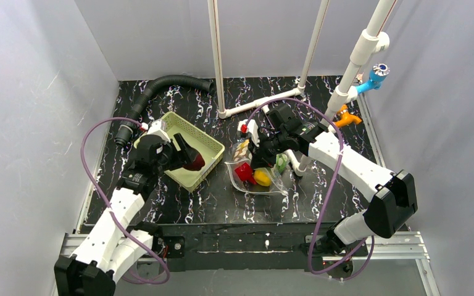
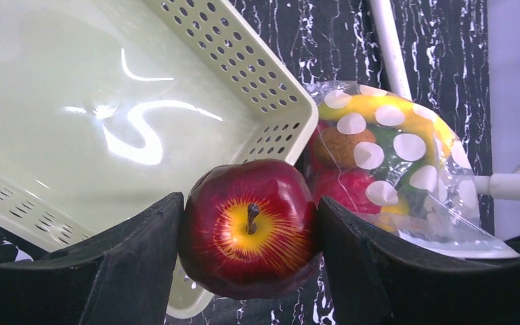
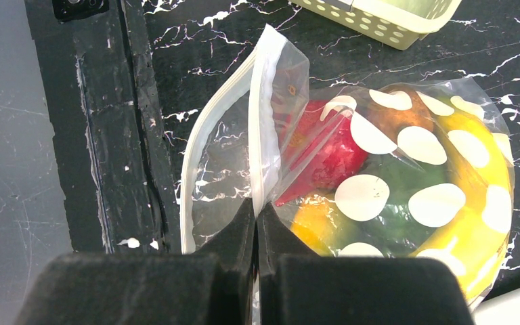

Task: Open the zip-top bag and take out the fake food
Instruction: Place the fake fruit in the bin.

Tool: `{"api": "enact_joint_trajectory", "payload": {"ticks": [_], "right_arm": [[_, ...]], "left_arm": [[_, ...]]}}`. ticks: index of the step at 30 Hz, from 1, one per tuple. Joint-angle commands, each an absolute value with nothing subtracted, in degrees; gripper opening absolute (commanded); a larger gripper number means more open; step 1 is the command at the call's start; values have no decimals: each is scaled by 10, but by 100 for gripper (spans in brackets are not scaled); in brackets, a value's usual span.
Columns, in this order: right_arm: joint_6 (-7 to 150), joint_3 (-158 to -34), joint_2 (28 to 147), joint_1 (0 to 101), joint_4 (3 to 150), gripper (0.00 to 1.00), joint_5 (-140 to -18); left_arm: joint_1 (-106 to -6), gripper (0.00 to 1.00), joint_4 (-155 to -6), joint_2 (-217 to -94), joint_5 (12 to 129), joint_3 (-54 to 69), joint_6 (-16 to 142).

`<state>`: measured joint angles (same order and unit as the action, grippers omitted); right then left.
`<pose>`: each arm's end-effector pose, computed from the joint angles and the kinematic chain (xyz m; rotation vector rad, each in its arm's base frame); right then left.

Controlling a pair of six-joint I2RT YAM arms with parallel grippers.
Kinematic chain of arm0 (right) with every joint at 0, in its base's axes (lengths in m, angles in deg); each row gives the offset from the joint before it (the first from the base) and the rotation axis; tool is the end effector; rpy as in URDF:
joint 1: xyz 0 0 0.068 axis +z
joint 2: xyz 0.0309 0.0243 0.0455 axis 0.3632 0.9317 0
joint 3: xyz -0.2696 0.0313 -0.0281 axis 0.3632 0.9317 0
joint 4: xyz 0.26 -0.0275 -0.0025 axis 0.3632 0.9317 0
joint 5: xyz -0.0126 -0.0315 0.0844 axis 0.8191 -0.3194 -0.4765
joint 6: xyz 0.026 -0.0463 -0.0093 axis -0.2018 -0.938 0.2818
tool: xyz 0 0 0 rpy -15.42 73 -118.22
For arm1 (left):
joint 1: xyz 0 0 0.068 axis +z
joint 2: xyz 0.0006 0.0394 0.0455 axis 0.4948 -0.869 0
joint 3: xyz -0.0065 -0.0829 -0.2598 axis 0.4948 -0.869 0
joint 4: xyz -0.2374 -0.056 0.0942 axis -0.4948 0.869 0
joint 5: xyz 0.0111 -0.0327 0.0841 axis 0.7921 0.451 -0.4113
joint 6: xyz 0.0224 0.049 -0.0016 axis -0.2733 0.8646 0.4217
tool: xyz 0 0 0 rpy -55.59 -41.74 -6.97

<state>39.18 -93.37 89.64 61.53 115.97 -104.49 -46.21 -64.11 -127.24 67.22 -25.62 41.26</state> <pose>0.2224 0.2137 0.3094 -1.5284 1.8849 0.8225 0.1845 -0.0580 0.2880 -0.2339 2.0150 -0.6384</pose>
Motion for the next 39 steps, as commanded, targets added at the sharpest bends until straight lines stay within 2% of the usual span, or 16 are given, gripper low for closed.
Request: {"api": "enact_joint_trajectory", "payload": {"ticks": [1,6,12,18,33,39], "right_arm": [[387,-932,886,615,1150,1,-1055],[387,-932,887,615,1150,1,-1056],[387,-933,887,615,1151,1,-1058],[388,-933,889,615,1151,1,-1058],[387,-932,887,615,1153,1,-1061],[387,-931,885,615,1152,1,-1061]], "left_arm": [[-443,0,-659,-1300,694,-265,409],[-422,0,-673,-1322,692,-269,406],[-410,7,-679,-1353,707,-270,409],[-402,29,-680,-1356,703,-285,407],[-393,57,-673,-1352,698,-287,405],[-392,73,-665,-1344,693,-286,405]]}}
